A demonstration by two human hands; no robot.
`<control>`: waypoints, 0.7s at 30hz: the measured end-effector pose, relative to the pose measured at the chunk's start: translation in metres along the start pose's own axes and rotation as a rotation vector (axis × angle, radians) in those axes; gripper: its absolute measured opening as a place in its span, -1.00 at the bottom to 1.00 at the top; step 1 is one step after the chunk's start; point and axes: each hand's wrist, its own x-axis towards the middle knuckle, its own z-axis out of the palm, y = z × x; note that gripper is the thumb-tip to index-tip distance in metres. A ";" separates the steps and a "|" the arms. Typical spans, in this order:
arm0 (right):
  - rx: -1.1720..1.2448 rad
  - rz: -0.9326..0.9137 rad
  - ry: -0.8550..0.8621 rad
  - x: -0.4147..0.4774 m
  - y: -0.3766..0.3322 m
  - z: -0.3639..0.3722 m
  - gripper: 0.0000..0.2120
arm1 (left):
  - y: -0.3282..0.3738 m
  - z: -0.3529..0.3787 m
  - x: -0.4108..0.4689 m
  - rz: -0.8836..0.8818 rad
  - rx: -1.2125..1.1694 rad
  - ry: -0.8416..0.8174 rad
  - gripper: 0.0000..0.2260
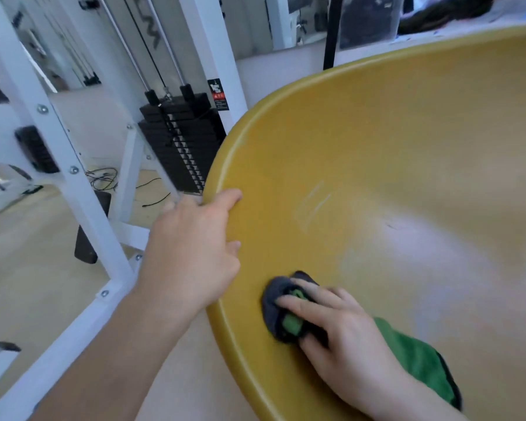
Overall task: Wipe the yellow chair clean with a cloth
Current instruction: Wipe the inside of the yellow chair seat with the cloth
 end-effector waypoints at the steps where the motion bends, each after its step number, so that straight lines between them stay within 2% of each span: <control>1: 0.048 0.026 0.074 0.025 -0.010 0.002 -0.49 | -0.001 -0.004 -0.013 0.015 0.030 0.001 -0.42; 4: 0.252 0.149 0.310 0.133 -0.045 0.009 -0.53 | -0.001 -0.008 -0.035 0.039 0.057 0.037 -0.27; 6: 0.296 0.158 0.381 0.165 -0.048 0.006 -0.55 | -0.002 -0.004 -0.036 0.046 0.028 0.058 -0.23; 7: 0.246 0.113 0.352 0.152 -0.043 0.007 -0.55 | -0.004 -0.002 -0.035 0.048 0.019 0.066 -0.25; 10: 0.026 0.004 0.062 0.038 -0.021 0.011 -0.52 | -0.007 0.003 -0.044 0.043 0.022 0.103 -0.30; 12: -0.074 -0.007 -0.042 -0.024 -0.013 0.000 -0.48 | -0.006 0.009 -0.051 0.057 0.058 0.144 -0.34; 14: -0.125 -0.024 -0.036 -0.025 -0.002 -0.005 -0.47 | -0.003 0.014 -0.053 0.061 0.061 0.154 -0.37; 16: -0.100 -0.007 -0.021 0.018 -0.011 -0.002 -0.49 | 0.000 0.014 -0.054 0.052 0.070 0.138 -0.39; 19: 0.018 0.198 0.129 0.093 -0.028 0.017 -0.53 | 0.005 0.014 -0.055 0.020 0.106 0.134 -0.42; 20: 0.029 0.243 0.138 0.099 -0.029 0.019 -0.53 | 0.008 0.013 -0.057 0.035 0.123 0.164 -0.44; 21: -0.009 0.211 0.109 0.091 -0.026 0.017 -0.52 | 0.013 0.014 -0.059 0.086 0.133 0.205 -0.50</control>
